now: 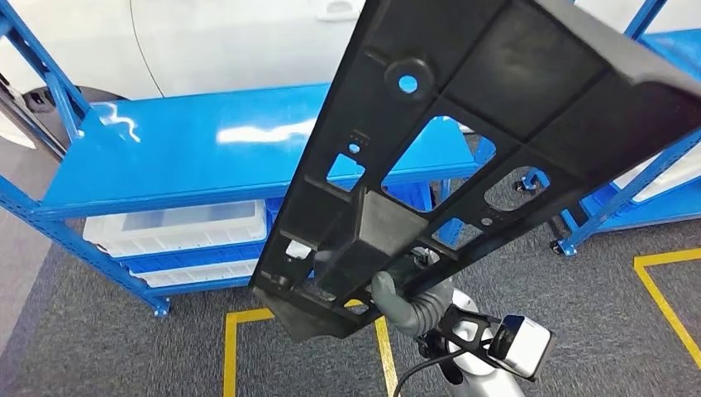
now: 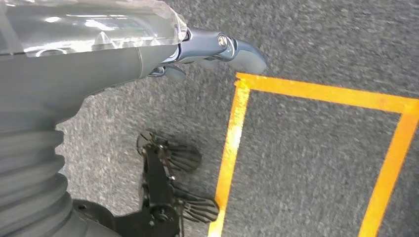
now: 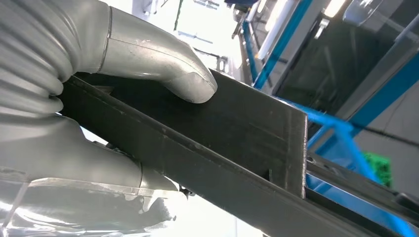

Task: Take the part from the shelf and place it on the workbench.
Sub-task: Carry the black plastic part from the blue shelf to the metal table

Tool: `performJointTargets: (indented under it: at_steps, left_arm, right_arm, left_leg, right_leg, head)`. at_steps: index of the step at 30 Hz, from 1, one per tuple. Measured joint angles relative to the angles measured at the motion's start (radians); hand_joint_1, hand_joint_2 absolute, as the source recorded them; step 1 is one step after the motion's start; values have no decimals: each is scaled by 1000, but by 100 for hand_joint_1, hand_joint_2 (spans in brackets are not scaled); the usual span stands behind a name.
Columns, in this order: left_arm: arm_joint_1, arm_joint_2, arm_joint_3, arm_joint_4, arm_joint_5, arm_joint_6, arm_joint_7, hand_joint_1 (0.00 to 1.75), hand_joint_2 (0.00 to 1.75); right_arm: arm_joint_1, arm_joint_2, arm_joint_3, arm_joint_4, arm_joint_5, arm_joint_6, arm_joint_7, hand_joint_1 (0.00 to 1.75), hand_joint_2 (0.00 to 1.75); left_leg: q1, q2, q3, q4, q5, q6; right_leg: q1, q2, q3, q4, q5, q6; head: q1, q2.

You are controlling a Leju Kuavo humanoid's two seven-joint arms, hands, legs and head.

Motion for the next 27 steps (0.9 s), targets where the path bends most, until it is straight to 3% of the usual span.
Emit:
performJointTargets:
  at_steps: [1, 2, 3, 5, 6, 7, 8, 9, 10, 11, 13, 14, 17, 19, 21, 22, 23, 24, 27]
  left_arm:
    - [0, 0, 0, 0, -1, 1, 2, 0, 175]
    - [0, 0, 0, 0, -1, 3, 4, 0, 175]
    - [-1, 0, 0, 0, -2, 5, 8, 0, 175]
    - [-1, -1, 0, 0, -2, 13, 15, 0, 175]
    - [-1, -1, 1, 0, 0, 16, 18, 0, 175]
    - [0, -1, 2, 0, 1, 19, 20, 0, 175]
    - [0, -1, 3, 0, 2, 21, 22, 0, 175]
    - [0, -1, 4, 0, 3, 23, 24, 0, 175]
    - [0, -1, 5, 0, 3, 26, 26, 0, 175]
    - [0, -1, 6, 0, 4, 28, 27, 0, 175]
    - [1, -2, 8, 0, 4, 33, 29, 0, 175]
    - [1, -3, 8, 0, 4, 34, 30, 0, 175]
    - [3, -4, 13, 0, 5, 37, 31, 0, 175]
    - [5, -5, 15, 0, 5, 39, 31, 0, 175]
    - [6, -5, 17, 0, 5, 45, 31, 0, 175]
    - [6, -5, 18, 0, 5, 48, 32, 0, 175]
    - [6, -5, 20, 0, 5, 50, 33, 0, 175]
    - [6, -5, 21, 0, 4, 51, 33, 0, 175]
    - [5, -4, 23, 0, 3, 53, 35, 0, 175]
  right_arm:
    - [-1, 0, -1, 0, -2, 0, 3, 175, 175]
    - [-1, -1, -2, 0, -4, 0, 6, 175, 175]
    - [-1, -1, -4, 0, -6, 1, 9, 175, 175]
    - [-1, -1, -6, -1, -8, 1, 13, 175, 175]
    - [0, -2, -8, -1, -9, 1, 13, 175, 175]
    - [1, -2, -10, -1, -10, 1, 14, 175, 175]
    - [2, -2, -13, -1, -10, 1, 14, 175, 175]
    - [3, -3, -15, -1, -11, 2, 15, 175, 175]
    - [3, -4, -17, -1, -11, 3, 14, 175, 175]
    - [4, -5, -19, -1, -12, 5, 13, 175, 175]
    - [6, -6, -22, -5, -17, 13, 8, 175, 175]
    - [7, -7, -24, -6, -23, 17, 4, 175, 175]
    - [11, -11, -33, -9, -35, 25, -2, 175, 175]
    - [13, -13, -36, -9, -39, 31, -2, 175, 175]
    - [16, -14, -39, -8, -49, 40, -2, 175, 175]
    - [19, -15, -42, -8, -53, 45, -2, 175, 175]
    - [21, -16, -45, -8, -56, 50, -2, 175, 175]
    - [23, -17, -49, -8, -58, 52, -2, 175, 175]
    - [24, -17, -58, -8, -53, 54, -2, 175, 175]
  left_leg:
    - [1, 2, -8, -4, 12, 7]
    - [3, 5, -18, -6, 26, 14]
    - [6, 7, -30, -9, 41, 21]
    - [7, 9, -62, -10, 69, 29]
    - [7, 10, -79, -8, 83, 29]
    - [7, 10, -97, -6, 96, 28]
    - [7, 10, -117, -2, 108, 27]
    - [7, 10, -136, 3, 119, 24]
    - [7, 10, -154, 9, 127, 21]
    - [7, 10, -170, 16, 134, 18]
    - [5, 9, -186, 29, 144, 8]
    - [5, 9, -187, 31, 149, 2]
    - [9, 8, -191, 33, 154, -18]
    - [13, 6, -218, 96, 93, -30]
    - [14, 6, -264, 229, 5, -39]
    - [14, 6, -279, 287, -18, -43]
    - [15, 6, -278, 311, -21, -44]
    - [15, 6, -255, 295, -6, -44]
    - [13, 4, -116, 91, 57, -32]
  right_leg:
    - [-2, 1, -3, -1, 2, 6]
    - [-2, 3, -9, 7, -13, 12]
    - [-3, 4, -20, 34, -51, 16]
    - [-5, 6, -50, 147, -163, 23]
    - [-5, 6, -63, 217, -204, 27]
    - [-6, 6, -68, 273, -219, 30]
    - [-7, 6, -60, 303, -209, 32]
    - [-8, 5, -34, 295, -182, 32]
    - [-9, 5, 12, 250, -156, 30]
    - [-9, 5, 71, 176, -149, 25]
    - [-4, 4, 169, 37, -177, 13]
    - [-1, 3, 192, 1, -194, 6]
    - [-1, 2, 187, -15, -178, -16]
    - [-4, 0, 171, -19, -157, -29]
    - [-3, 0, 150, -18, -141, -33]
    - [-2, 0, 141, -17, -135, -32]
    - [-2, 0, 133, -16, -129, -31]
    - [-2, 0, 127, -15, -125, -29]
    - [-1, 0, 120, -11, -119, -21]
  head:
    - [0, 0]
    - [0, 0]
    - [0, 0]
    - [0, 0]
    - [0, 0]
    - [0, 0]
    - [0, 0]
    - [0, 0]
    - [0, 0]
    - [0, 0]
    - [0, 0]
    - [0, 0]
    - [0, 0]
    - [0, 0]
    - [0, 0]
    - [0, 0]
    - [0, 0]
    - [0, 0]
    - [0, 0]
